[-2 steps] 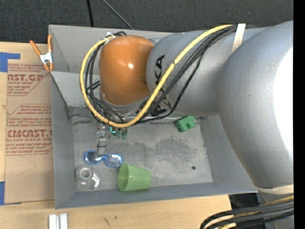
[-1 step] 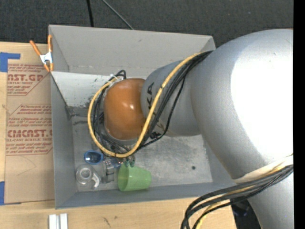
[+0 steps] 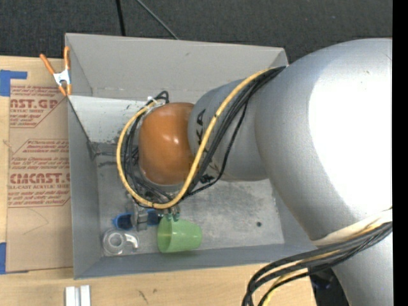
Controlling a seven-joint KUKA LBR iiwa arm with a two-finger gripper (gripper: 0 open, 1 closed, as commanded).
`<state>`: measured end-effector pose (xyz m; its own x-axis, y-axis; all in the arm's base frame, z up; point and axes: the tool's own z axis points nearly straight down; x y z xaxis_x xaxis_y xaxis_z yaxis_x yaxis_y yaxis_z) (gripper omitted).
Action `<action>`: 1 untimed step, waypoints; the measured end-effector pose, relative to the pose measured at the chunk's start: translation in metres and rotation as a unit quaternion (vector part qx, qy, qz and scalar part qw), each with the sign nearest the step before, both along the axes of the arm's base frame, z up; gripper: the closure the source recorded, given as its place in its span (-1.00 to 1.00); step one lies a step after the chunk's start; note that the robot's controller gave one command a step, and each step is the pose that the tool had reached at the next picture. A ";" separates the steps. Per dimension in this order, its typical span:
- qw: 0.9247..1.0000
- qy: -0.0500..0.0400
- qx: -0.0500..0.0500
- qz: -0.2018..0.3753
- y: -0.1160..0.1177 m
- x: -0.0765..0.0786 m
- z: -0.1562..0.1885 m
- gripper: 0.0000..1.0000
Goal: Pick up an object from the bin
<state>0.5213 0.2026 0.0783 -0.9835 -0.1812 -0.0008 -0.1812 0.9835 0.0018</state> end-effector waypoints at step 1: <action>1.000 -0.004 0.001 0.011 0.009 -0.033 0.166 1.00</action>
Offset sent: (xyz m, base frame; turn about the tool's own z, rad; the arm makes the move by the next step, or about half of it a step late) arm -0.0337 0.0082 0.1612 -0.0211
